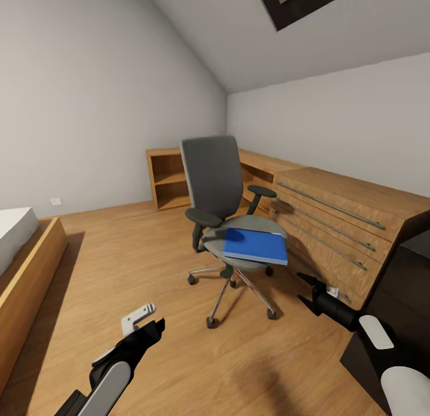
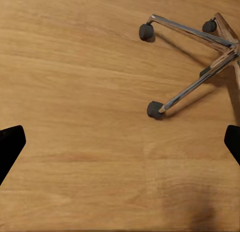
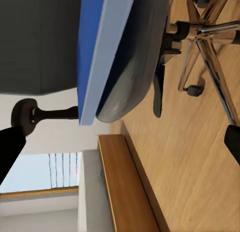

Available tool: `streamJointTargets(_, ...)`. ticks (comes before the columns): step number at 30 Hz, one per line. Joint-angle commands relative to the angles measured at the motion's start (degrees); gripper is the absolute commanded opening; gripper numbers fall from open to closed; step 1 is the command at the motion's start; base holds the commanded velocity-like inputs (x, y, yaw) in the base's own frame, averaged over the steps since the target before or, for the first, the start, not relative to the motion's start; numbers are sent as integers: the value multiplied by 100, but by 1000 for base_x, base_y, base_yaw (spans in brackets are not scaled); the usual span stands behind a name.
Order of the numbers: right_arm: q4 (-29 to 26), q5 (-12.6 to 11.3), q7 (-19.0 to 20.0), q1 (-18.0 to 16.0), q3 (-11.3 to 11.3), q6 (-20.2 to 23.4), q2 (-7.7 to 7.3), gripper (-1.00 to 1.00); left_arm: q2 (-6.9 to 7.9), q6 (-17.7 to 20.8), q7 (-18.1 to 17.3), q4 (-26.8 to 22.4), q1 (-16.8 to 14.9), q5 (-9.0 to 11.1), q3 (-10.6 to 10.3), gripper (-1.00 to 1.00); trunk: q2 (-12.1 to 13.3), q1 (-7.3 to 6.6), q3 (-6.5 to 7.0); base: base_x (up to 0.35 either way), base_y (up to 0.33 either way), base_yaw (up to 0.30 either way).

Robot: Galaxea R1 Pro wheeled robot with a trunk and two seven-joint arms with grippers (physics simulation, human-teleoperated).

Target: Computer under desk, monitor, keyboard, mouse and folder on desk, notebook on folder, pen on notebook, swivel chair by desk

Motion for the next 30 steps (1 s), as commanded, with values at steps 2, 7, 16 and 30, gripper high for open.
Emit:
streamJointTargets(2, 2, 3, 15, -6, -26, 42, 3, 100, 10, 10, 40, -6, -4, 22, -76, 100, -84, 43, -42, 0, 0, 0)
streamJointTargets(7, 2, 7, 16, -6, -24, 44, 5, 100, 13, 14, 40, -6, -6, 22, -117, 100, -170, 96, -144, 0, 0, 0)
streamJointTargets(16, 2, 8, 10, -5, -11, 34, 5, 100, 30, 10, 74, 54, -6, 26, -118, 100, -172, 101, -189, 0, 0, 0)
streamJointTargets(30, -124, 16, 38, -5, -19, -12, 4, 100, 40, -2, 79, 242, -6, 20, -108, 100, -172, 101, -189, 150, 0, 0)
